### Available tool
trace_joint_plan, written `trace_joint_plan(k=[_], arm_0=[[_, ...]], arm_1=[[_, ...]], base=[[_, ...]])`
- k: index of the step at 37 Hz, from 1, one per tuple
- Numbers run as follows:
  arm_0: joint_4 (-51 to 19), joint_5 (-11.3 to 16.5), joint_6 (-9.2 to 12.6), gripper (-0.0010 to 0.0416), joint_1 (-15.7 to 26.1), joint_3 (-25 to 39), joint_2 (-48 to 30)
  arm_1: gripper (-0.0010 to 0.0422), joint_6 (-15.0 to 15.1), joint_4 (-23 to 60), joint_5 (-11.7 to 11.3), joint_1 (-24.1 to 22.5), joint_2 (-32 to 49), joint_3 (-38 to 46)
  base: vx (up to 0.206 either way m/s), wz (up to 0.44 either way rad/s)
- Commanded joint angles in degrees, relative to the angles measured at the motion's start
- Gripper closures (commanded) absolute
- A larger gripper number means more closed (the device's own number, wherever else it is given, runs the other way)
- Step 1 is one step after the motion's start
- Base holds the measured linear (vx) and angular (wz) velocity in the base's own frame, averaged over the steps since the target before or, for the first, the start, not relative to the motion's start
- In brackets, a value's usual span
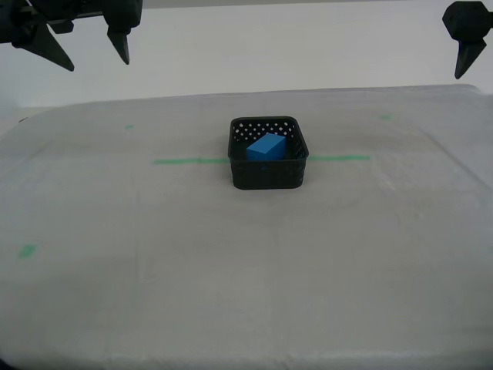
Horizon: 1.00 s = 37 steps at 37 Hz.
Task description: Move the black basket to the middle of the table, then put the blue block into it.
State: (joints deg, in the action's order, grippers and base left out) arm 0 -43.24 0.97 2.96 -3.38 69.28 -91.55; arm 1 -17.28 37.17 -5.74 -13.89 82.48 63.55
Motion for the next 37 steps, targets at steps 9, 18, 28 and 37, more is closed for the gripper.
trace_joint_plan(k=[9, 18, 28, 37], arm_0=[[0.0, 0.0, -0.1, 0.0007, 0.0, 0.0, 0.0], [0.0, 0.0, -0.1, 0.0007, 0.0, 0.0, 0.0], [0.0, 0.0, -0.1, 0.0007, 0.0, 0.0, 0.0], [0.0, 0.0, -0.1, 0.0007, 0.0, 0.0, 0.0]], arm_1=[[0.0012, 0.0, 0.0, 0.0, 0.0, 0.0, 0.1], [0.0012, 0.0, 0.0, 0.0, 0.0, 0.0, 0.1], [0.0012, 0.0, 0.0, 0.0, 0.0, 0.0, 0.1], [0.0012, 0.0, 0.0, 0.0, 0.0, 0.0, 0.1]], base=[[0.0, 0.0], [0.0, 0.0], [0.0, 0.0], [0.0, 0.0]])
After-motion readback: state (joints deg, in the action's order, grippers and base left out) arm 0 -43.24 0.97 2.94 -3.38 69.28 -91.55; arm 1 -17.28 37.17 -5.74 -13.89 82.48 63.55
